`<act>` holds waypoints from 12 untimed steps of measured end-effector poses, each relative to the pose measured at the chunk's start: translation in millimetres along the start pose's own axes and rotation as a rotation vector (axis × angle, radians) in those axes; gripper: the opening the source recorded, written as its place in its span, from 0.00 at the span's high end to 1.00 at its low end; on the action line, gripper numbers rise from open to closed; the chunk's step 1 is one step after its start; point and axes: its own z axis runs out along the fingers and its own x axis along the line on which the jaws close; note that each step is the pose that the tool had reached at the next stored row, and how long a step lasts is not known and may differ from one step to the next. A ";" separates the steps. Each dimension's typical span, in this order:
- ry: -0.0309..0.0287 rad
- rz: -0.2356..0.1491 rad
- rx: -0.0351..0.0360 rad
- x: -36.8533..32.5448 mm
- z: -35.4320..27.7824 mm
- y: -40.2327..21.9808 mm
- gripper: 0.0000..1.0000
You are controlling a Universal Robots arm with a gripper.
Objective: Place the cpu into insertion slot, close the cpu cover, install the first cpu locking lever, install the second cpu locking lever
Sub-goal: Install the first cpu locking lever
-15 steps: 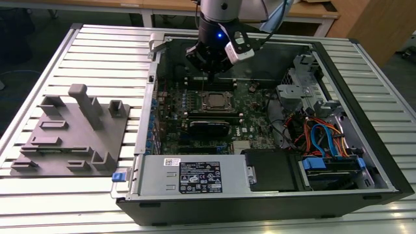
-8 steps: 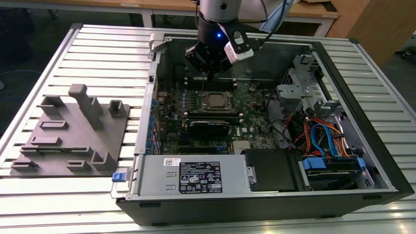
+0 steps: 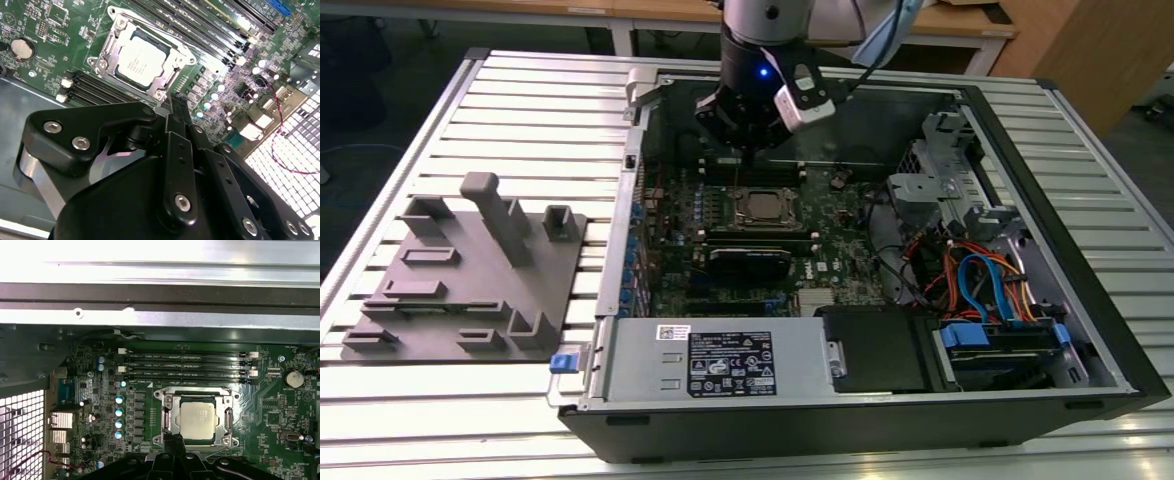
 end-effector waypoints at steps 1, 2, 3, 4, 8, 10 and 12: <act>-0.0006 0.000 0.0001 1.4 0.0 0.0 0.90; -0.0014 0.000 0.0001 2.9 0.1 0.0 0.90; -0.0023 0.000 0.0000 4.7 0.2 0.1 0.90; -0.0032 0.000 0.0000 6.8 0.3 0.1 0.90; -0.0053 0.000 0.0000 14.1 1.1 0.9 0.90; -0.0053 0.000 0.0001 15.2 1.5 1.9 0.90; -0.0053 0.000 0.0001 15.6 1.8 3.8 0.90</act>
